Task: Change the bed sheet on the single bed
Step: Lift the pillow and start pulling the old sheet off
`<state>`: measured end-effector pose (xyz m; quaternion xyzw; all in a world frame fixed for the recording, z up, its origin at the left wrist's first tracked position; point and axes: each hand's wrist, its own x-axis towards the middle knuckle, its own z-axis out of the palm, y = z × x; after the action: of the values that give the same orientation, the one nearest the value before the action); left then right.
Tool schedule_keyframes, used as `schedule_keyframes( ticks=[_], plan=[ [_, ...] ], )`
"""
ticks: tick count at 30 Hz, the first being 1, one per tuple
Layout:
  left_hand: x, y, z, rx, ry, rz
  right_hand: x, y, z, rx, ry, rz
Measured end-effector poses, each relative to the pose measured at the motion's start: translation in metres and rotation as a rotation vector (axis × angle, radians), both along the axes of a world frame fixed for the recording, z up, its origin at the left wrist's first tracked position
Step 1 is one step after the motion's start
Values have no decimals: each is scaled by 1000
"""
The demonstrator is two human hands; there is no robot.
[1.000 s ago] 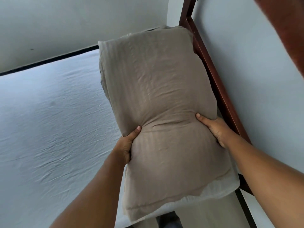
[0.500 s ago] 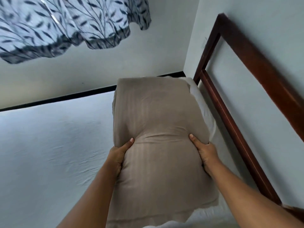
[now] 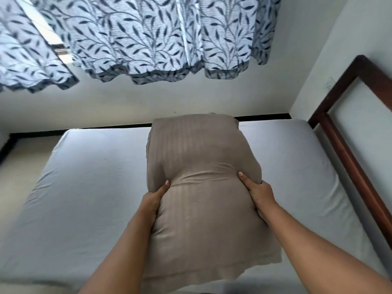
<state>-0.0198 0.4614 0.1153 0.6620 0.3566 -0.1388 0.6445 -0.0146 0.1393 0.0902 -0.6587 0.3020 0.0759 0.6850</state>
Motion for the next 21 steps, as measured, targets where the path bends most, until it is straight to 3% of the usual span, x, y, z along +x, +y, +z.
schedule_keyframes(
  ticks=[13, 21],
  plan=[
    [-69, 156, 25, 38, 25, 231, 6, 163, 2, 9, 31, 247],
    [-65, 310, 19, 102, 20, 301, 28, 333, -6, -23, 42, 362]
  ],
)
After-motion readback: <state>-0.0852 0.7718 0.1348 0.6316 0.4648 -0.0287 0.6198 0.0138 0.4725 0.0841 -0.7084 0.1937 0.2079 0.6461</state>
